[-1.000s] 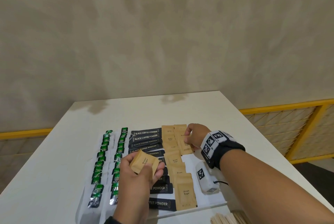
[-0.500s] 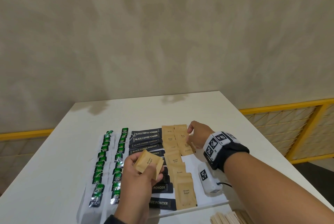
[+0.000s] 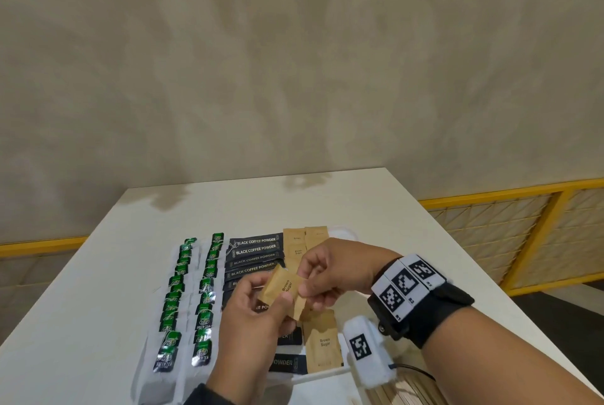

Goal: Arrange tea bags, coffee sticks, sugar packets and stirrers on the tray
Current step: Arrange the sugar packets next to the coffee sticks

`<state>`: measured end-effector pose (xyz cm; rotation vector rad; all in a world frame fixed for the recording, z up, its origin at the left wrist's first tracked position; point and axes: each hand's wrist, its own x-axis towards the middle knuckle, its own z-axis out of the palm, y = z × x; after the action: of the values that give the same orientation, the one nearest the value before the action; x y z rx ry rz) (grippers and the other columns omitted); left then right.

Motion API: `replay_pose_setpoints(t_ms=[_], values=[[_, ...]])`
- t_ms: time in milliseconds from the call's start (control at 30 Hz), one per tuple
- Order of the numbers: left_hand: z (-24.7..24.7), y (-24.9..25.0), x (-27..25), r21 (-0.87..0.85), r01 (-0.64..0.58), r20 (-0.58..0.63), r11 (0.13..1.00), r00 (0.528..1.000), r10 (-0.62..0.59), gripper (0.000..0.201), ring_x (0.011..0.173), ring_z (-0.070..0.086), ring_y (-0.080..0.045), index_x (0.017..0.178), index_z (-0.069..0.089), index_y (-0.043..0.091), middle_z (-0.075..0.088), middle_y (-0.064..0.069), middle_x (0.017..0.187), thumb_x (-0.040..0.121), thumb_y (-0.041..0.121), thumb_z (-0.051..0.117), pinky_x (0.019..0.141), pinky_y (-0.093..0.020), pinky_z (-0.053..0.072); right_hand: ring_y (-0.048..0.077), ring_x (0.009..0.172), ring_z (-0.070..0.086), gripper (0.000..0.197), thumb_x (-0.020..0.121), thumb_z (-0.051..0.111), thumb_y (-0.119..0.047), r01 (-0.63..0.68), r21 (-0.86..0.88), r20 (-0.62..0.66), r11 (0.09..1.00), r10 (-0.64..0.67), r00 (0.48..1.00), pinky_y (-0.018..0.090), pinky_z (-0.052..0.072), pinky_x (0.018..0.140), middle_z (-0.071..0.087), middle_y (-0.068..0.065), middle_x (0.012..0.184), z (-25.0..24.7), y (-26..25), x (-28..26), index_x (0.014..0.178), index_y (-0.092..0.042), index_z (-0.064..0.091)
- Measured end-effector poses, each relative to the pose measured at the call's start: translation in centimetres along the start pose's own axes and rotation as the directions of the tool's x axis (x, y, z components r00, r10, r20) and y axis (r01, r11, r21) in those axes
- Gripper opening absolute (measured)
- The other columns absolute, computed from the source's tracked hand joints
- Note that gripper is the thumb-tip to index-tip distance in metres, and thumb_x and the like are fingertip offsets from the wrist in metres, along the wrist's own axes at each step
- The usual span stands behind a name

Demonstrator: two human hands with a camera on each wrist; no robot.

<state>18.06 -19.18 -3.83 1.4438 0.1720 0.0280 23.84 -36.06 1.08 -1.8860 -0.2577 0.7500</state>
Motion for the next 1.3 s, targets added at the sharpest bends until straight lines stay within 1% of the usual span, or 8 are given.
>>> replay_pose_setpoints(t_ms=[133,233,433,600,800,933,1067,1300], values=[[-0.5,-0.1,-0.1,0.193,-0.105,0.046,0.976,0.994,0.098,0.011,0.067,0.058,-0.020,0.086,0.072,0.032,0.064,0.000,0.074,0.086,0.023,0.066,0.061,-0.033,0.049,0.010,0.066,0.064,0.012,0.084,0.072,-0.008,-0.033,-0.191,0.013,0.981,0.036,0.999,0.018,0.050,0.061,0.069,-0.003,0.070,-0.1,-0.2,-0.9,0.080,-0.017,0.065],[-0.8,-0.1,-0.2,0.286,-0.114,0.081,0.951,0.992,0.095,0.016,0.069,0.064,-0.020,0.073,0.072,0.023,0.071,-0.004,0.072,0.087,0.022,0.065,0.069,-0.038,0.052,0.009,0.070,0.061,0.010,0.083,0.074,-0.014,-0.037,-0.198,0.012,0.979,0.041,0.999,0.019,0.047,0.064,0.067,-0.004,0.077,0.4,-0.1,-1.5,0.080,-0.021,0.067],[-0.4,-0.1,-1.0,0.290,-0.030,0.044,0.957,0.999,0.018,0.023,0.047,0.051,-0.014,0.072,0.066,0.012,0.060,-0.004,0.052,0.091,0.024,0.061,0.058,-0.034,0.045,0.010,0.063,0.055,0.009,0.079,0.078,-0.018,-0.179,-0.269,-0.078,0.946,0.164,0.983,0.021,0.045,0.061,0.067,0.003,0.077,0.6,1.0,-2.1,0.083,-0.017,0.069],[-1.3,1.1,-1.4,0.262,-0.010,-0.004,0.965,1.000,0.012,0.017,0.049,0.051,-0.012,0.081,0.065,0.019,0.065,-0.005,0.077,0.092,0.030,0.057,0.053,-0.027,0.040,0.015,0.064,0.060,0.011,0.089,0.067,-0.015,-0.426,0.070,-0.451,0.902,0.410,0.793,0.024,0.050,0.066,0.066,0.006,0.073,-2.6,3.9,-0.3,0.091,-0.004,0.066],[-2.1,2.1,-1.4,0.334,-0.003,0.006,0.943,1.000,0.001,0.010,0.061,0.052,-0.018,0.082,0.066,0.022,0.060,-0.002,0.077,0.090,0.019,0.060,0.057,-0.030,0.047,0.018,0.060,0.061,0.016,0.092,0.062,-0.013,-0.531,0.240,-0.504,0.813,0.572,0.647,0.027,0.054,0.065,0.068,0.009,0.073,-2.3,4.4,1.6,0.079,-0.004,0.059],[-2.1,1.7,-1.3,0.439,0.019,0.060,0.898,0.997,-0.050,0.014,0.070,0.057,-0.019,0.083,0.067,0.025,0.065,0.000,0.083,0.089,0.015,0.060,0.079,-0.041,0.053,0.026,0.071,0.057,0.010,0.092,0.060,-0.008,-0.517,0.332,-0.465,0.789,0.614,0.638,0.034,0.051,0.078,0.067,0.015,0.082,-1.5,4.4,2.0,0.089,0.001,0.063],[-2.0,1.4,-1.3,0.470,0.029,0.057,0.882,0.996,-0.064,0.015,0.072,0.058,-0.018,0.084,0.067,0.025,0.063,0.001,0.082,0.088,0.013,0.060,0.080,-0.039,0.053,0.025,0.080,0.064,0.017,0.091,0.065,-0.015,-0.540,0.177,-0.498,0.823,0.548,0.672,0.037,0.052,0.094,0.071,0.015,0.093,-1.2,4.1,2.2,0.100,0.000,0.066],[-1.9,1.4,-1.2,0.479,0.030,0.074,0.877,0.994,-0.074,0.017,0.070,0.057,-0.015,0.085,0.066,0.024,0.064,0.002,0.081,0.089,0.010,0.057,0.077,-0.035,0.052,0.021,0.081,0.056,0.019,0.095,0.057,-0.030,-0.635,-0.217,-0.529,0.742,0.457,0.715,0.027,0.046,0.077,0.062,0.004,0.089,-1.0,3.4,1.9,0.087,-0.013,0.057]])
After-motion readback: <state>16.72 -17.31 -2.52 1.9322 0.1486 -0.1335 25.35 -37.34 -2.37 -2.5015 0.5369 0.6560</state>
